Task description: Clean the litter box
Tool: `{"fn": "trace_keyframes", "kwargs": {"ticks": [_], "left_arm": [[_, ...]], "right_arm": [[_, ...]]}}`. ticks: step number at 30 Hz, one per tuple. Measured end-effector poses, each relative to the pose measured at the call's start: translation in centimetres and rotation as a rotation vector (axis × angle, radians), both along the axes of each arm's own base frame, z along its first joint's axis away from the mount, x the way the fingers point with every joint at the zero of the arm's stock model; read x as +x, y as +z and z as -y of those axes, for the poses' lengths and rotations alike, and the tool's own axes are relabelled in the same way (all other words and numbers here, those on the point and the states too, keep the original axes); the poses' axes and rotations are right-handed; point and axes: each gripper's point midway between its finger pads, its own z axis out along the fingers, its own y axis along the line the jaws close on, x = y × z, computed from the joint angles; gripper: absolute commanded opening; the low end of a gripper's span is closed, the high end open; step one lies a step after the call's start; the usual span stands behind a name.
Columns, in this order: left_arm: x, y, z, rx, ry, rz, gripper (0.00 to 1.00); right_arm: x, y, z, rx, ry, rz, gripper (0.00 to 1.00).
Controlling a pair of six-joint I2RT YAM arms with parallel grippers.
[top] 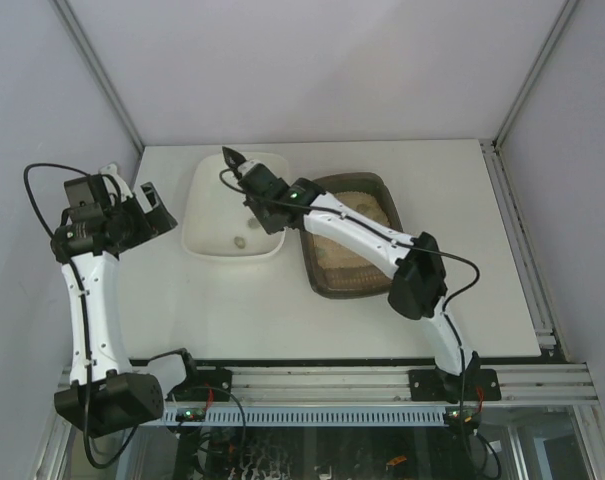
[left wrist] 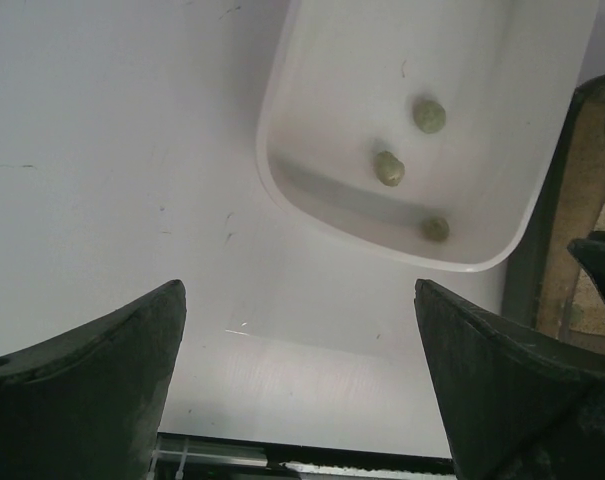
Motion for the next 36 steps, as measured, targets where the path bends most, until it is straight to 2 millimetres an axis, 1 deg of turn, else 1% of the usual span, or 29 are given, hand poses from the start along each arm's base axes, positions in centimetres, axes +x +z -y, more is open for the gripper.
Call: {"fn": "trace_keyframes", "kwargs": {"ticks": [2,3,4,5,6,7,9,10,11,12,13,14,16,17,18,20,22,25,26,27,29,33,36], "left_arm": [[0.3,0.7,0.9,-0.011,-0.018,-0.001,1.00],[0.7,1.0,1.6,-0.015,-0.035,0.003,1.00],[1.4,1.6,2.8,-0.018,-0.072,0.014,1.00],[2.1,2.1,4.3,-0.027,-0.115,0.024,1.00],[2.7,2.4,5.9,-0.040,-0.157,0.035,1.00],[3.4,2.6,8.1,-0.061,-0.208,0.045,1.00],[4.4,2.5,11.5,-0.108,-0.277,0.051,1.00],[4.9,2.4,13.4,-0.143,-0.305,0.052,1.00],[5.5,2.3,15.1,-0.179,-0.327,0.056,1.00],[6.0,2.2,16.5,-0.207,-0.342,0.060,1.00],[6.7,2.2,18.4,-0.242,-0.361,0.067,1.00],[7.2,2.0,19.8,-0.265,-0.376,0.070,1.00],[7.9,1.3,23.3,-0.323,-0.415,0.047,1.00],[8.2,0.9,24.8,-0.345,-0.431,0.030,1.00],[8.5,0.2,26.7,-0.377,-0.449,0.001,1.00],[9.1,-1.6,29.5,-0.429,-0.468,-0.061,1.00],[9.4,-4.2,31.8,-0.477,-0.467,-0.147,1.00],[9.5,-8.4,33.6,-0.532,-0.428,-0.282,1.00],[9.6,-9.4,33.9,-0.545,-0.410,-0.311,1.00],[9.7,-10.0,34.0,-0.555,-0.397,-0.328,1.00],[9.9,-10.3,34.3,-0.576,-0.374,-0.342,1.00],[10.7,-9.4,34.7,-0.604,-0.370,-0.300,1.00],[11.0,-9.0,34.9,-0.614,-0.372,-0.277,1.00]], "right_arm": [[-0.8,2.0,0.7,0.075,-0.018,-0.040,0.00],[-1.1,3.0,1.4,0.104,-0.034,-0.056,0.00],[-1.4,4.4,2.6,0.132,-0.065,-0.076,0.00],[-1.8,5.5,4.2,0.148,-0.101,-0.090,0.00],[-2.1,6.3,5.6,0.152,-0.136,-0.095,0.00],[-2.9,6.9,7.5,0.147,-0.179,-0.104,0.00],[-4.7,7.4,12.2,0.118,-0.288,-0.122,0.00],[-6.1,7.2,14.6,0.102,-0.336,-0.143,0.00],[-7.4,6.8,16.5,0.089,-0.374,-0.169,0.00],[-8.6,6.3,17.9,0.081,-0.400,-0.200,0.00],[-9.7,5.5,19.5,0.082,-0.434,-0.242,0.00],[-11.1,4.5,21.0,0.079,-0.465,-0.299,0.00],[-12.7,2.7,23.3,0.066,-0.527,-0.382,0.00],[-13.4,1.7,24.4,0.058,-0.566,-0.435,0.00],[-13.8,0.9,25.2,0.049,-0.592,-0.475,0.00],[-14.2,-0.2,26.0,0.034,-0.632,-0.535,0.00],[-14.4,-1.1,25.8,0.010,-0.635,-0.589,0.00],[-14.4,-2.9,25.1,-0.041,-0.631,-0.658,0.00],[-14.3,-3.6,24.8,-0.058,-0.630,-0.681,0.00],[-14.2,-4.1,24.6,-0.068,-0.630,-0.698,0.00],[-13.8,-5.0,24.1,-0.084,-0.629,-0.729,0.00],[-12.2,-5.7,23.1,-0.091,-0.621,-0.735,0.00],[-10.6,-6.0,22.5,-0.094,-0.616,-0.721,0.00]]}}
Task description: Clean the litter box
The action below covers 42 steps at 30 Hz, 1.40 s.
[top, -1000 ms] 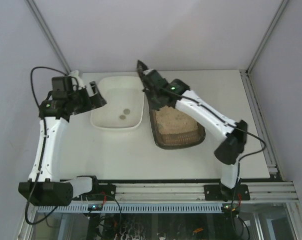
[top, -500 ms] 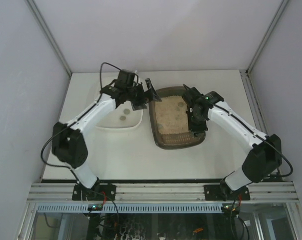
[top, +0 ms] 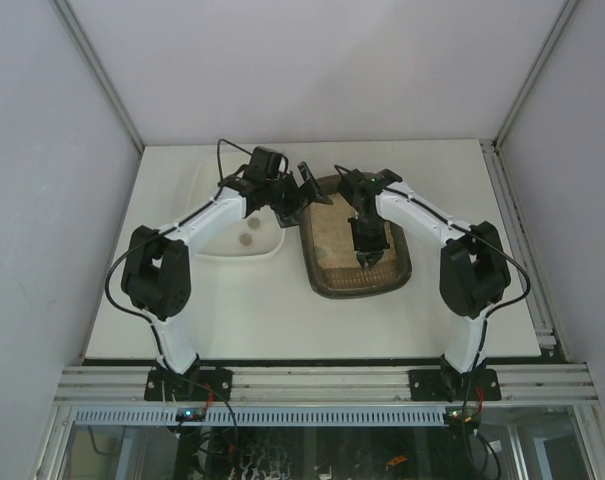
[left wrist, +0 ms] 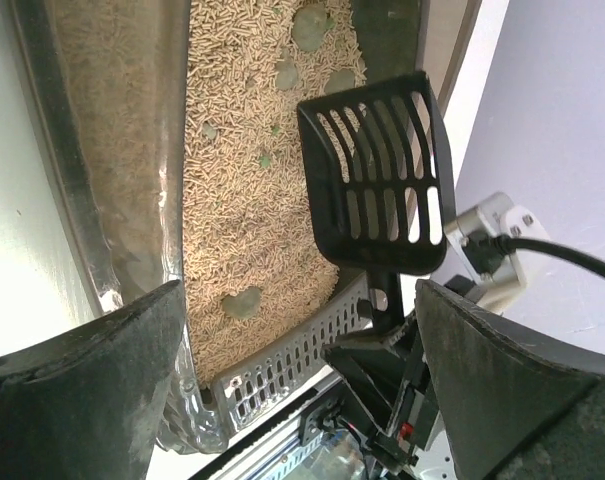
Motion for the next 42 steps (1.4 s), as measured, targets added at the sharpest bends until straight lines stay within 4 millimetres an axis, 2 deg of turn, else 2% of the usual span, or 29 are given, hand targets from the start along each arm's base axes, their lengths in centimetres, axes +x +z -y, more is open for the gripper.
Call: {"fn": "trace_keyframes", "kwargs": {"ticks": [7,13,18,23,30,42], "left_arm": [[-0.2,-0.8,-0.4,-0.001,0.005,0.004,1.00],[-0.2,-1.4,-1.3,0.006,0.022,-0.005,1.00],[0.2,-1.1,-1.8,0.001,0.034,0.003,1.00],[0.2,-1.4,-2.1,0.003,0.040,0.000,1.00],[0.2,-1.8,-2.3,0.003,0.043,-0.002,1.00],[0.6,-1.9,-3.0,-0.005,0.056,0.004,1.00]], "right_arm": [[2.5,-1.2,0.5,-0.044,-0.010,0.008,0.00],[3.4,-1.9,1.8,-0.085,-0.035,0.008,0.00],[4.0,-2.1,1.9,-0.093,-0.038,0.010,0.00],[4.6,-2.8,1.3,-0.086,-0.038,-0.002,0.00],[4.4,-2.9,0.5,-0.056,-0.033,-0.017,0.00],[4.7,-2.8,-3.5,0.190,-0.066,-0.073,0.00]]}}
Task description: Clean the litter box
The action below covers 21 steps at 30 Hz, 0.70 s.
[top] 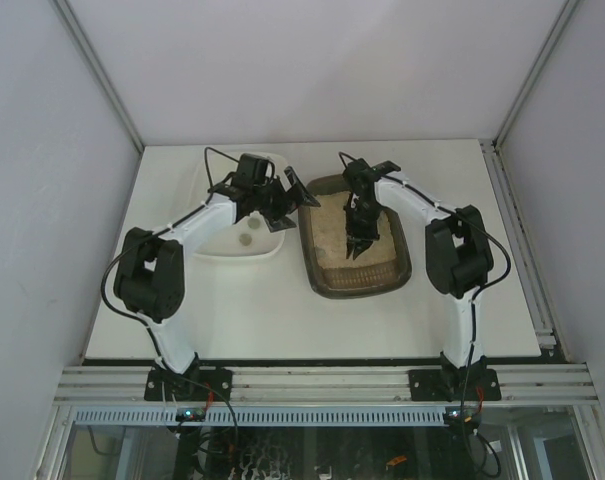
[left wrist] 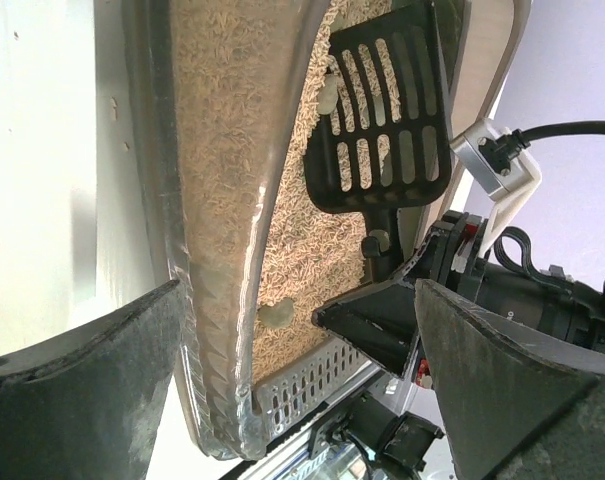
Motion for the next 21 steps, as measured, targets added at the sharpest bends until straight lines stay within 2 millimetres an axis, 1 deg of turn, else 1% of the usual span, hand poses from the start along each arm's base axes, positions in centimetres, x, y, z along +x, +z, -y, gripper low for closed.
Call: {"fn": "trace_keyframes", "kwargs": {"ticks": [4,7,10,12,15,18,21], "left_arm": [[0.3,0.1,-0.5,-0.002,0.012,0.004,1.00],[0.2,-0.3,-1.0,0.002,0.018,-0.005,1.00],[0.0,-0.7,-1.5,0.014,0.017,-0.012,1.00],[-0.1,-0.6,-2.2,0.030,0.013,-0.006,1.00],[-0.3,0.8,-3.5,0.050,0.007,0.034,1.00],[-0.7,3.0,-5.3,0.066,0.011,0.102,1.00],[-1.4,5.1,-7.0,0.079,0.014,0.162,1.00]], "right_arm": [[1.0,-0.3,-0.9,0.112,-0.047,-0.009,0.00],[1.2,-0.9,-0.8,0.172,-0.070,-0.003,0.00],[0.6,-0.8,-0.2,0.210,-0.095,0.012,0.00],[-0.3,-0.6,0.4,0.215,-0.114,0.014,0.00],[-2.0,0.4,1.1,0.211,-0.139,0.024,0.00],[-2.8,2.1,1.4,0.236,-0.155,0.073,0.00],[-3.3,3.4,1.4,0.289,-0.165,0.123,0.00]]}}
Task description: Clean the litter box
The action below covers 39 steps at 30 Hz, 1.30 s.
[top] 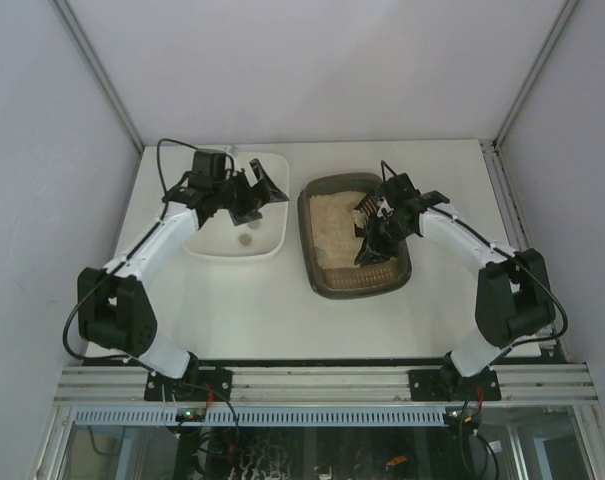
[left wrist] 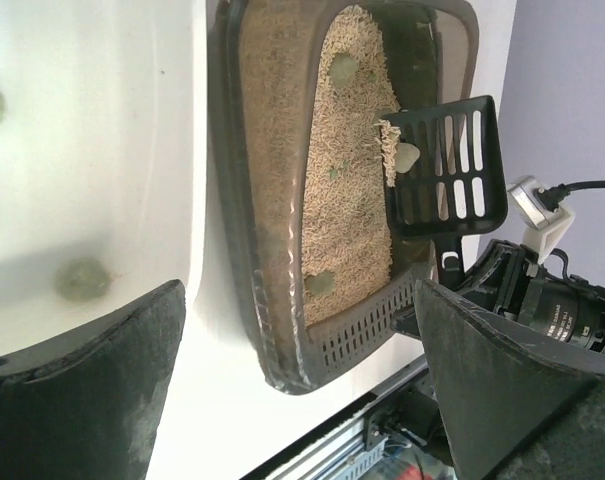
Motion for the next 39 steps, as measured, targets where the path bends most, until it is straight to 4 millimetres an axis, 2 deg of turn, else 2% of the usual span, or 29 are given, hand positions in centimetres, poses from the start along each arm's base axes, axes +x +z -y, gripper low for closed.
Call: {"fn": "trace_keyframes", "kwargs": {"ticks": [3,6,12,15,19,21,23,27,32,39], "left_arm": [[-0.9,1.4,-1.7,0.022,-0.005,0.047,1.00],[-2.1,2.2,-3.6,0.066,-0.017,0.079,0.99],[-6.0,3.2,-7.4,0.191,-0.061,0.169,1.00],[-8.3,4.2,-9.0,0.246,-0.072,0.234,1.00],[-10.2,4.7,-10.8,0.306,-0.063,0.292,1.00],[-10.7,4.5,-11.5,0.332,-0.055,0.303,1.00],[-11.1,3.9,-12.2,0.355,-0.045,0.295,1.00],[-11.3,2.8,-13.6,0.390,-0.020,0.263,1.00],[-11.5,1.9,-14.8,0.416,0.005,0.243,1.00],[-12.1,0.5,-15.6,0.439,0.018,0.213,1.00]], "right_arm": [[-0.7,0.2,-0.2,0.075,-0.016,0.038,0.00],[-1.5,-0.8,-0.5,0.176,-0.041,0.050,0.00],[-2.1,-2.3,-2.6,0.481,-0.077,0.118,0.00],[-2.0,-1.6,-3.5,0.618,-0.066,0.198,0.00],[-0.8,0.4,-4.5,0.796,-0.045,0.332,0.00],[0.2,1.1,-4.6,0.867,-0.047,0.395,0.00],[0.8,1.1,-4.9,0.909,-0.033,0.423,0.00],[0.5,1.1,-5.6,0.945,0.028,0.458,0.00],[0.2,2.8,-5.7,0.986,0.133,0.549,0.00],[1.6,5.6,-6.1,1.043,0.179,0.586,0.00]]}}
